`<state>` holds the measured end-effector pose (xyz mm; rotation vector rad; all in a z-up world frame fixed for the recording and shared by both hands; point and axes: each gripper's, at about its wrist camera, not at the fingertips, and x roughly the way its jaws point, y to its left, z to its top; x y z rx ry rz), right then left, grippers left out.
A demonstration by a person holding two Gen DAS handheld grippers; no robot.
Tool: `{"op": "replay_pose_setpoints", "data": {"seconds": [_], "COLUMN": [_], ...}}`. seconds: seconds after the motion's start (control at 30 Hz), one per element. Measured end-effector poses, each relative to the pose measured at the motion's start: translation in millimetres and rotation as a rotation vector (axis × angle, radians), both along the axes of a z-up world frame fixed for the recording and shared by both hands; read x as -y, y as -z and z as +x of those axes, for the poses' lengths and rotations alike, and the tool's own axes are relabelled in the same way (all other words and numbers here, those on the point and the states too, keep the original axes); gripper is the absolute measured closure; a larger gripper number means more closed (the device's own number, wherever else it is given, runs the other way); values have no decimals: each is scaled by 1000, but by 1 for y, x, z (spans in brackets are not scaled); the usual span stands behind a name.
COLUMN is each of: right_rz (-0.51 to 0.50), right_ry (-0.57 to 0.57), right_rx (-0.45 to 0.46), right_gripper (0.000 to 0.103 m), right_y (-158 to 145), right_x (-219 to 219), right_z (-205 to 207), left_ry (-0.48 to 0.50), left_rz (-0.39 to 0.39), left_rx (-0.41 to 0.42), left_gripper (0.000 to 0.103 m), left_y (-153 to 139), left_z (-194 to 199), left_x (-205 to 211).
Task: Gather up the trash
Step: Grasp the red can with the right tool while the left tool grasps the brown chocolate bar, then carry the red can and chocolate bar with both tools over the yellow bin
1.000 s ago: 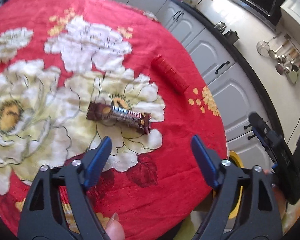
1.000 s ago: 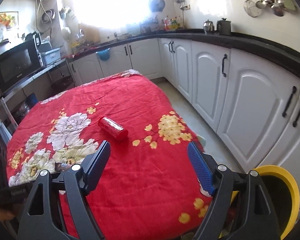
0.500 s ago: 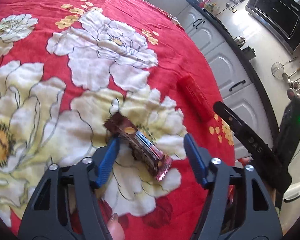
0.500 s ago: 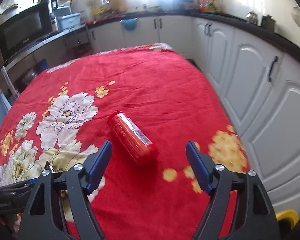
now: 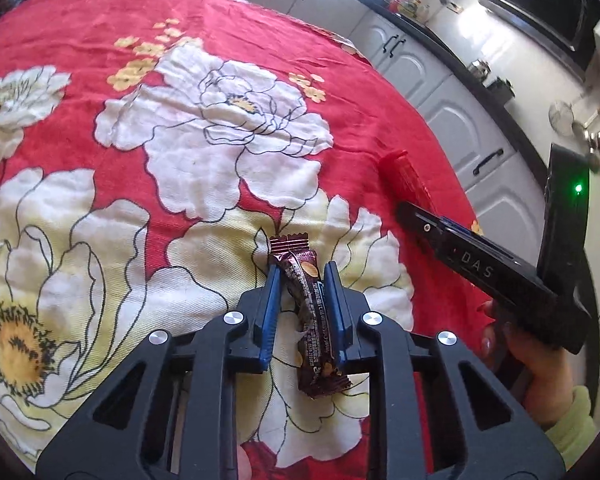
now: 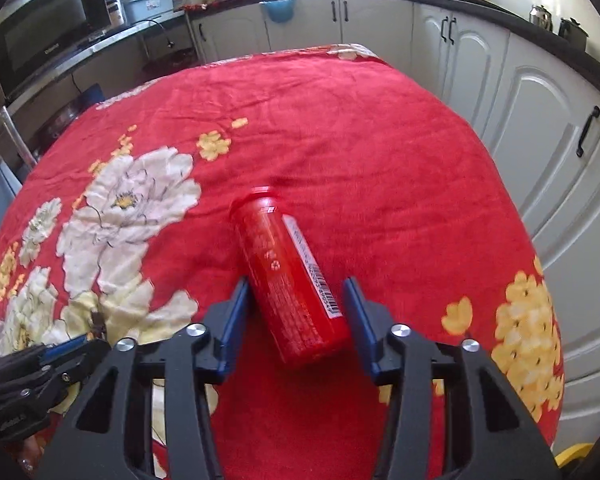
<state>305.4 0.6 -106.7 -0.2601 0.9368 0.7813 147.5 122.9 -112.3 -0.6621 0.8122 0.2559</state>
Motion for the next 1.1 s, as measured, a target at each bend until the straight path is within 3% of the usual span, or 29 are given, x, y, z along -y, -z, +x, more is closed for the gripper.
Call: {"op": "replay_pose_setpoints", "data": {"seconds": [0.17, 0.63, 0.83, 1.1], "right_rz": [40, 226, 323, 369], "right_ry": [41, 178, 239, 295], "right_rx": [-7, -58, -69, -24], "right_gripper": [68, 71, 74, 74], "right_y": [1, -2, -17, -39], "right_x": [17, 115, 166, 212], "right_z": [-12, -72, -90, -103], "left_ry": [27, 166, 226, 284], "left_rz": [34, 154, 194, 226], "left_rx": [5, 104, 153, 183], "left_gripper": [89, 92, 92, 92], "left_y": [-2, -34, -51, -65], "left_z": [-2, -9, -11, -10], "left_x": [5, 57, 85, 118]}}
